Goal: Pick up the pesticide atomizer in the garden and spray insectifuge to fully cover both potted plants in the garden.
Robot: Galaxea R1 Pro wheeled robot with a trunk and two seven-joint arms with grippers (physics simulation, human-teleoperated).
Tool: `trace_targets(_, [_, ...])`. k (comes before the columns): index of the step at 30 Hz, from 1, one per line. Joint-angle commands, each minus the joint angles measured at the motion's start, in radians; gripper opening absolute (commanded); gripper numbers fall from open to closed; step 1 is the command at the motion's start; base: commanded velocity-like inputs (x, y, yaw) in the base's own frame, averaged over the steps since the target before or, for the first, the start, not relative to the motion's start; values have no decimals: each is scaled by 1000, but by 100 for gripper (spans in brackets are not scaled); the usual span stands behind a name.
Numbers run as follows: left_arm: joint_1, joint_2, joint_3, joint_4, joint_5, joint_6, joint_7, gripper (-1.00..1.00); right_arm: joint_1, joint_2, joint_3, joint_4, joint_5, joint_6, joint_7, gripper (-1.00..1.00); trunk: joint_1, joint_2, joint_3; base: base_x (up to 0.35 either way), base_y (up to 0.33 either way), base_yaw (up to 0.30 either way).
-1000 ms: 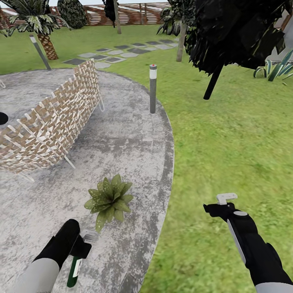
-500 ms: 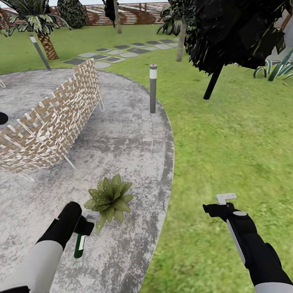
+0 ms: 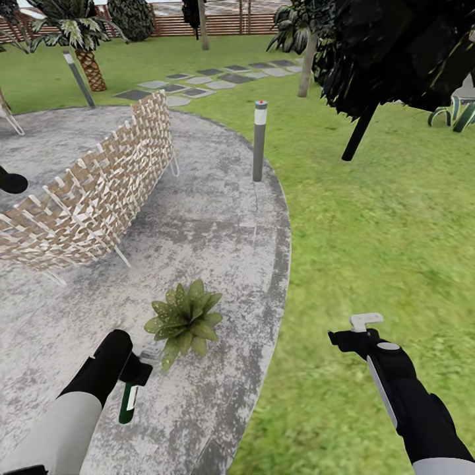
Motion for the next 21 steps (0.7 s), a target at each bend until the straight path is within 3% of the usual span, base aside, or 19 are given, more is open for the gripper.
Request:
trace_targets(1, [-2,0,3,1,-11,2,-11,-100,0,0,-1,-1,11,5,9,100,0,0,-1,0,0,6])
trace_targets(4, [-9,-2,4,28,-11,3,-12,-100,0,-1,-2,-2,11,5,10,100,0,0,-1,0,0,2])
trace_targets(8, [-91,-2,9,169,-9,3,-13,-100,0,-1,-2,-2,11,5,9,100,0,0,-1,0,0,0])
trace_targets(10, [-113,-2,10,191,-9,4,-13,-100,0,-1,-2,-5,11,5,10,100,0,0,-1,0,0,0])
trace_targets(14, [-156,-6,12,206,-8,6,-13,-100,0,-2,-2,-5,11,6,10,100,0,0,-3,0,0,76])
trace_targets(21, [-160,-8,12,207,-8,6,-13,-100,0,-1,-2,-5,11,6,10,100,0,0,-10,0,0,194])
